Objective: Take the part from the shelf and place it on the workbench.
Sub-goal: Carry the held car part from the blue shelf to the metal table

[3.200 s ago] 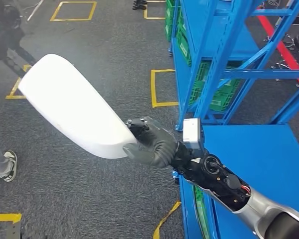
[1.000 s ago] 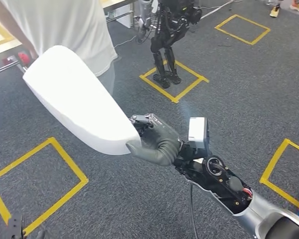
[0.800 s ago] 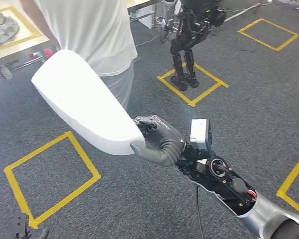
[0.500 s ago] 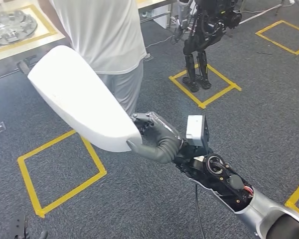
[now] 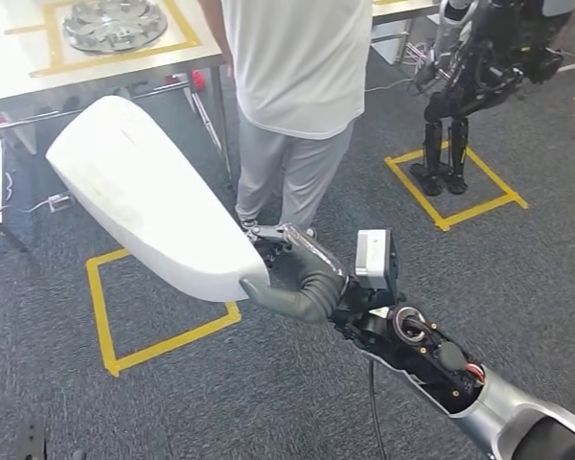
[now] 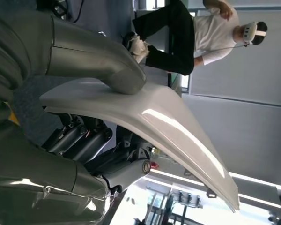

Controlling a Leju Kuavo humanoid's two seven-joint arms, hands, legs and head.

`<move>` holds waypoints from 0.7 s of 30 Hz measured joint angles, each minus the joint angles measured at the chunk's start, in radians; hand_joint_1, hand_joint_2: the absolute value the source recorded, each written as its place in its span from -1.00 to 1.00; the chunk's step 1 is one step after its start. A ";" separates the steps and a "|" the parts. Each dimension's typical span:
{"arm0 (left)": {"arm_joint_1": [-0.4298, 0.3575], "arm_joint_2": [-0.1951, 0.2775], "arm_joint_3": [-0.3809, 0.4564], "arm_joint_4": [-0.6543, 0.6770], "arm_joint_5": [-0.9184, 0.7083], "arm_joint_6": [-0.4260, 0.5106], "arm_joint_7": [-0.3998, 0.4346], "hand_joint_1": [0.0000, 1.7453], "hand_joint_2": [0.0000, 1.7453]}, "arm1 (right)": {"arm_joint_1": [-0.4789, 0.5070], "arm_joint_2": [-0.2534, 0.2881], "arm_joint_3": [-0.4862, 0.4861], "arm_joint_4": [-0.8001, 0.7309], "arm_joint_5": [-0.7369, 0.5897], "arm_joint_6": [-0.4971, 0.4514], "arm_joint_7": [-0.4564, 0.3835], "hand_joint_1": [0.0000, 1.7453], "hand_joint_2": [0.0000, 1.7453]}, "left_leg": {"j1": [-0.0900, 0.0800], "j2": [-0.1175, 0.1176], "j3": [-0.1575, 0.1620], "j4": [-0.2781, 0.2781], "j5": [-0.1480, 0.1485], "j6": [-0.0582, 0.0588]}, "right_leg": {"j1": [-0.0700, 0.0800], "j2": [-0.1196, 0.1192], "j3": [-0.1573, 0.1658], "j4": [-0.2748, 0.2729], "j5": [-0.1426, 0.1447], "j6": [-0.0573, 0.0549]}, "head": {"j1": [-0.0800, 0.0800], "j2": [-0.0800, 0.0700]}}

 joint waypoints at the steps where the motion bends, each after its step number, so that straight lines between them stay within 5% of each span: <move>1: -0.002 -0.001 0.000 0.000 -0.001 0.001 0.000 -1.00 1.00 | 0.002 0.000 0.000 0.000 0.000 -0.001 0.000 1.00 1.00 | -0.001 -0.011 0.000 0.000 0.000 0.003 | 0.000 0.017 -0.033 0.075 -0.031 0.000 | 0.002 0.000; 3: -0.003 -0.003 -0.001 0.000 -0.002 0.002 -0.001 -1.00 1.00 | 0.006 0.000 0.002 0.001 0.000 -0.002 0.000 1.00 1.00 | -0.003 -0.039 0.000 0.000 0.000 0.005 | 0.001 0.031 -0.073 0.153 -0.042 -0.002 | 0.005 0.000; 4: -0.003 -0.004 -0.001 0.000 -0.002 0.002 -0.001 -1.00 1.00 | 0.007 0.000 0.002 0.001 0.000 -0.002 0.000 1.00 1.00 | -0.004 -0.053 0.001 0.000 0.001 0.005 | 0.001 0.036 -0.068 0.132 -0.017 -0.006 | 0.006 0.000; 7: -0.007 -0.008 -0.001 0.000 -0.003 -0.001 0.000 -1.00 1.00 | 0.004 0.000 0.002 0.001 -0.002 -0.003 0.000 1.00 1.00 | -0.004 -0.092 0.002 0.001 0.002 0.002 | 0.001 0.092 0.009 -0.059 0.092 -0.024 | 0.005 0.000; 9: -0.012 -0.009 -0.002 0.000 -0.003 -0.004 0.002 -1.00 1.00 | 0.002 0.000 0.001 0.001 -0.005 -0.002 0.000 1.00 1.00 | 0.000 -0.114 -0.007 0.001 0.009 -0.008 | 0.003 0.123 0.038 -0.125 0.111 -0.032 | 0.005 0.000; 11: -0.011 -0.008 -0.003 0.000 -0.003 -0.010 0.003 -1.00 1.00 | 0.001 0.000 0.000 0.002 -0.007 -0.002 0.000 1.00 1.00 | 0.003 -0.133 -0.017 -0.002 0.017 -0.023 | 0.003 0.101 0.047 -0.141 0.110 -0.035 | 0.006 0.000; 14: -0.011 -0.006 -0.005 0.000 -0.002 -0.029 0.003 -1.00 1.00 | 0.002 0.000 -0.002 0.002 -0.010 0.001 -0.004 1.00 1.00 | -0.005 -0.070 -0.054 0.060 -0.020 -0.033 | -0.002 0.058 0.060 -0.171 0.120 -0.044 | -0.004 0.000; 16: -0.017 -0.006 -0.006 0.000 -0.002 -0.043 0.003 -1.00 1.00 | 0.005 0.000 -0.003 0.003 -0.012 0.002 -0.007 1.00 1.00 | -0.006 -0.021 -0.119 0.194 -0.084 -0.037 | 0.001 0.030 0.060 -0.173 0.122 -0.049 | -0.012 0.000; 18: -0.018 -0.008 -0.007 0.000 -0.002 -0.055 0.005 -1.00 1.00 | 0.008 0.000 -0.003 0.006 -0.012 0.002 -0.007 1.00 1.00 | -0.004 -0.010 -0.162 0.284 -0.110 -0.043 | 0.002 0.001 0.057 -0.172 0.121 -0.049 | -0.014 0.000; 19: -0.017 -0.008 -0.007 0.000 -0.002 -0.059 0.006 -1.00 1.00 | 0.008 0.000 -0.003 0.007 -0.012 0.002 -0.008 1.00 1.00 | -0.003 -0.005 -0.155 0.274 -0.096 -0.045 | 0.002 -0.012 0.056 -0.171 0.120 -0.049 | -0.014 0.000; 21: -0.019 -0.007 -0.008 0.000 -0.002 -0.062 0.006 -1.00 1.00 | 0.008 0.000 -0.004 0.009 -0.012 0.002 -0.008 1.00 1.00 | 0.001 0.025 -0.082 0.149 -0.041 -0.048 | 0.003 -0.037 0.056 -0.165 0.116 -0.043 | -0.016 0.000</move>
